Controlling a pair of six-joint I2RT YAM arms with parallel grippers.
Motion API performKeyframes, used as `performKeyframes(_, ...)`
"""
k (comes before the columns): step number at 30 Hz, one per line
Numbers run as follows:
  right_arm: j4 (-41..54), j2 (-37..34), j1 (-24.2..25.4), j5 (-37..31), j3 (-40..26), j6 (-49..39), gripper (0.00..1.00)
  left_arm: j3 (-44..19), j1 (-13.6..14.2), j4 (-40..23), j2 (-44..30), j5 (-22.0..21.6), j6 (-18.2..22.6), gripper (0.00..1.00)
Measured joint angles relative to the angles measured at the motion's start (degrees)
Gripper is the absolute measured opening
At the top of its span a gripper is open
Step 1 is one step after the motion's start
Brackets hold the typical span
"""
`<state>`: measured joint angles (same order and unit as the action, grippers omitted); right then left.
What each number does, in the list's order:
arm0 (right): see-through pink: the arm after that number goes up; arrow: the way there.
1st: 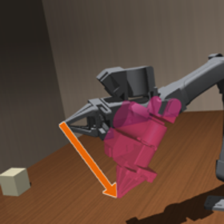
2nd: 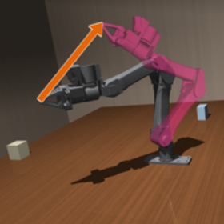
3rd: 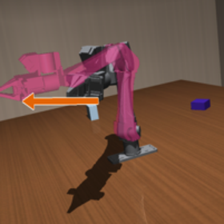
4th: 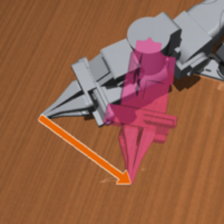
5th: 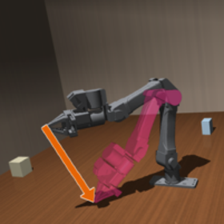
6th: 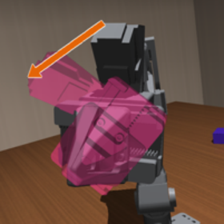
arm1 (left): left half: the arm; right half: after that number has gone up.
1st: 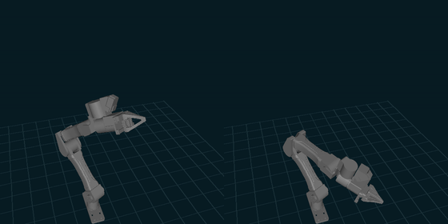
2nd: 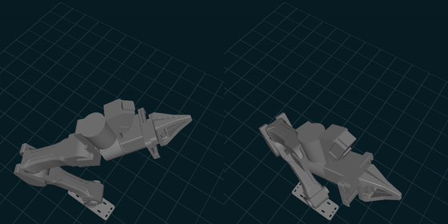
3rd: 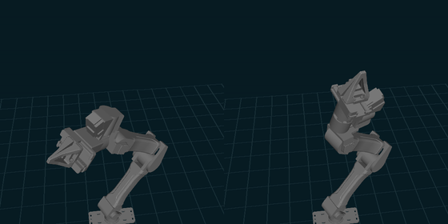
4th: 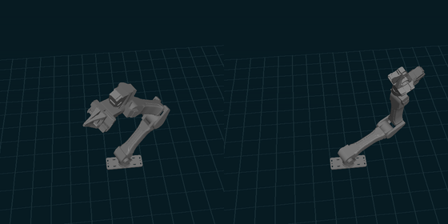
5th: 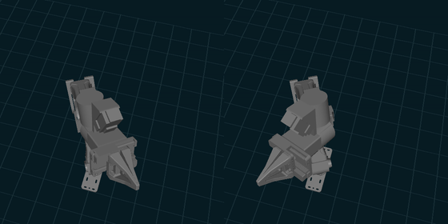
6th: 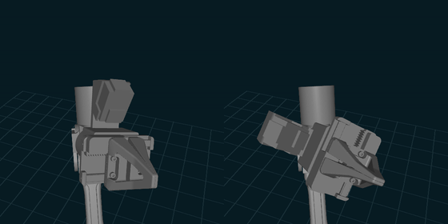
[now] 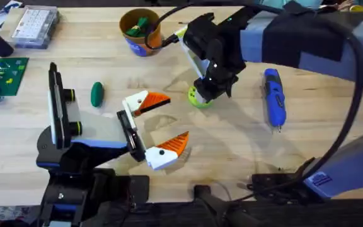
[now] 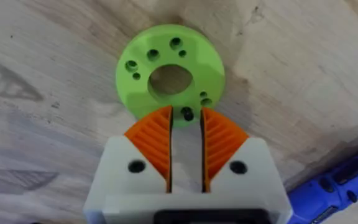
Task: Pick up the gripper from the table and insert it into the empty holder that is missing its gripper. Then pick up a screw, insert it into the mounting hole, and use the screwdriver to tighten it. Finally, clean up the table by picking up the vegetable and placing it into the bucket.
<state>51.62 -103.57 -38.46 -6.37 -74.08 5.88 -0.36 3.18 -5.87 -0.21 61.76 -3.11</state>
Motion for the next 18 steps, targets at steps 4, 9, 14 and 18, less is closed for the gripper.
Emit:
performKeyframes(4,-0.21,0.0,0.0,0.0,0.02,0.12,0.251,0.0,0.0,0.01,0.0,0.0,0.0,0.986)
performKeyframes(9,-0.2,0.0,0.0,0.0,0.02,0.12,0.251,0.0,0.0,0.01,0.0,0.01,0.01,0.986)
performKeyframes(14,-0.2,-0.4,0.0,0.01,0.02,0.04,0.202,0.0,0.0,0.0,0.0,0.01,0.01,0.986)
performKeyframes(18,-0.25,-0.85,0.0,-0.21,-0.07,0.26,0.01,0.0,0.0,0.01,0.0,0.0,0.01,0.986)
